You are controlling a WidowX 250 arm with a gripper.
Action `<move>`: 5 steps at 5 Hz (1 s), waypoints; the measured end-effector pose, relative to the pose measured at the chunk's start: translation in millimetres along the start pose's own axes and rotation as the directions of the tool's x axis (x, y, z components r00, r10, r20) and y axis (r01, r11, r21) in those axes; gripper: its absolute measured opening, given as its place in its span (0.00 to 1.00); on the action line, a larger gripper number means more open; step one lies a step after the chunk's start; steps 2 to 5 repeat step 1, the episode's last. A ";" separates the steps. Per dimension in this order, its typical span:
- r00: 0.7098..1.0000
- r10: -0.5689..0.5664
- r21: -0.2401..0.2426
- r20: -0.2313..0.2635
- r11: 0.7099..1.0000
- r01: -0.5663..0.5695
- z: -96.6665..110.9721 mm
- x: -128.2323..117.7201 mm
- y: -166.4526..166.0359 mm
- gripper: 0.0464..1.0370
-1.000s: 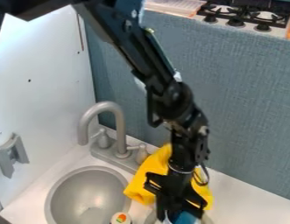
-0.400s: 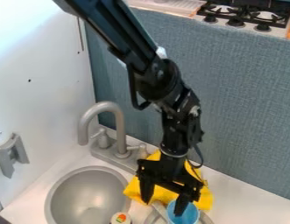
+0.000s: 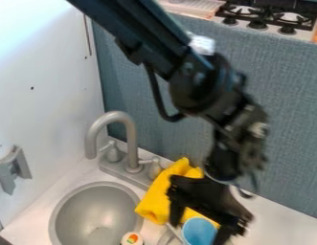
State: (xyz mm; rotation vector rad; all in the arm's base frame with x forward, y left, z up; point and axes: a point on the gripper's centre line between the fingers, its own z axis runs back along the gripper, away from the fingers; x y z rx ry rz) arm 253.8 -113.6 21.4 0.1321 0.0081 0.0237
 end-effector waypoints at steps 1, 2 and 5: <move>0.992 -0.121 -0.013 -0.037 0.993 0.121 2.8 -12.0 -21.5 0.96; 0.992 -0.121 -0.013 -0.037 0.993 0.121 2.8 -12.0 -21.5 0.96; 0.992 -0.121 -0.013 -0.037 0.993 0.121 2.8 -12.0 -21.5 0.96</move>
